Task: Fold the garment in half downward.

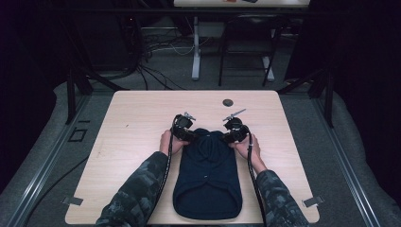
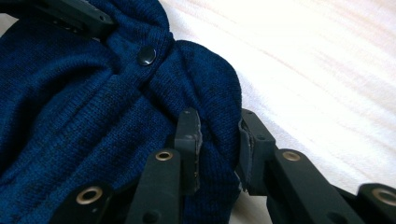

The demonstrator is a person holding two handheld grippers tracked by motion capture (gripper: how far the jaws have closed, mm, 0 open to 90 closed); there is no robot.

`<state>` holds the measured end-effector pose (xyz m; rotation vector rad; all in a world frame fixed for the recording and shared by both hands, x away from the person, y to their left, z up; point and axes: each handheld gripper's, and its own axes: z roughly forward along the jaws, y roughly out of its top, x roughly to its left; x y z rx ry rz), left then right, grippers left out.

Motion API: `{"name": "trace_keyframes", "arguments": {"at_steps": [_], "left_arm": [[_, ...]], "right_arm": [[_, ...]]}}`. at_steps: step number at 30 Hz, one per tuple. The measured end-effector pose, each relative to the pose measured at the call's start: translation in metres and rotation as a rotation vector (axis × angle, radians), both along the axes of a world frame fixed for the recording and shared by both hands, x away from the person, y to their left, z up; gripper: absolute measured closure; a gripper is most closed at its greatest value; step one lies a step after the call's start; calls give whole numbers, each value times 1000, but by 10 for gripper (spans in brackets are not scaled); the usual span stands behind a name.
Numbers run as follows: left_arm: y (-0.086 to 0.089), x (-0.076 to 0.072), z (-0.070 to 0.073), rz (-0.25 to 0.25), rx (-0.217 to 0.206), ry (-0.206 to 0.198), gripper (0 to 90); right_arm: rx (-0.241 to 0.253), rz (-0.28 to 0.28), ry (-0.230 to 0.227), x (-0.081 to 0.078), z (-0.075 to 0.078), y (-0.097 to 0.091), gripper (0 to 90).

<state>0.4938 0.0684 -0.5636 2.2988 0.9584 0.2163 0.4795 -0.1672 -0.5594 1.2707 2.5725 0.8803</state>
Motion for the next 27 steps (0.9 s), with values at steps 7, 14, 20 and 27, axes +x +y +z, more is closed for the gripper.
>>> {"name": "trace_keyframes", "arguments": {"at_steps": [7,14,20,27], "left_arm": [[3,-6,13,0,-33,-39,678],[10,-18,34,-26,-72,-80,675],[14,-26,47,-55,-77,-112,670],[18,-36,59,-78,-99,-142,676]], "right_arm": [[14,16,-66,-9,16,-4,720],[45,41,-153,-24,39,-7,719],[51,73,-201,-37,54,-7,716],[51,112,-231,-49,69,-7,714]]}}
